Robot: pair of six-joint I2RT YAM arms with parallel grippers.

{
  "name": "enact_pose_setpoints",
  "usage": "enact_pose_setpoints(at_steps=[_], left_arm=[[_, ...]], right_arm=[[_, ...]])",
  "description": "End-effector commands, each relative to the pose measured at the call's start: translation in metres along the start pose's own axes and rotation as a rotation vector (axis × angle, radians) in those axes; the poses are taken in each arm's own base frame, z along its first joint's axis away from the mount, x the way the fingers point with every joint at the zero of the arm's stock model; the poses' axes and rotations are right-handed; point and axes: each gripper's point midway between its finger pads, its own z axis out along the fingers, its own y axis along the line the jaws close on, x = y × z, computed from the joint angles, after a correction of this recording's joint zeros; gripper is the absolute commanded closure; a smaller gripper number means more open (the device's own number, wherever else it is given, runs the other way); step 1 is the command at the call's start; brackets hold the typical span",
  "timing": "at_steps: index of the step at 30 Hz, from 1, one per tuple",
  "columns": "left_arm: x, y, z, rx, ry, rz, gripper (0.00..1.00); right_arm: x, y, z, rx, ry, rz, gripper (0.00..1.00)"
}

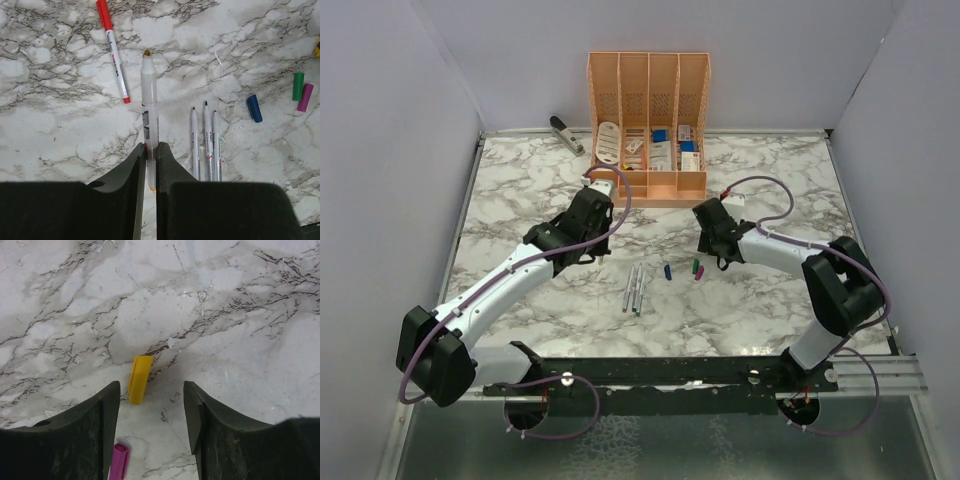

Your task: Insert the pens into the pen caps

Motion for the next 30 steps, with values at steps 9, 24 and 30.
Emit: enact_pose_setpoints(at_steps=[9, 24, 30], left_arm=[[-0.009, -0.001, 0.003, 0.008, -0.056, -0.028, 1.00], [-0.004, -0.004, 0.009, 0.027, -0.037, -0.014, 1.00], [-0.003, -0.005, 0.009, 0.033, -0.030, -0.005, 1.00]], right_arm=[[0.000, 0.020, 0.010, -0.049, 0.026, 0.035, 0.55], [0.004, 0.018, 0.017, -0.028, 0.037, 0.065, 0.56], [0.002, 0.014, 0.023, -0.013, 0.033, 0.086, 0.57]])
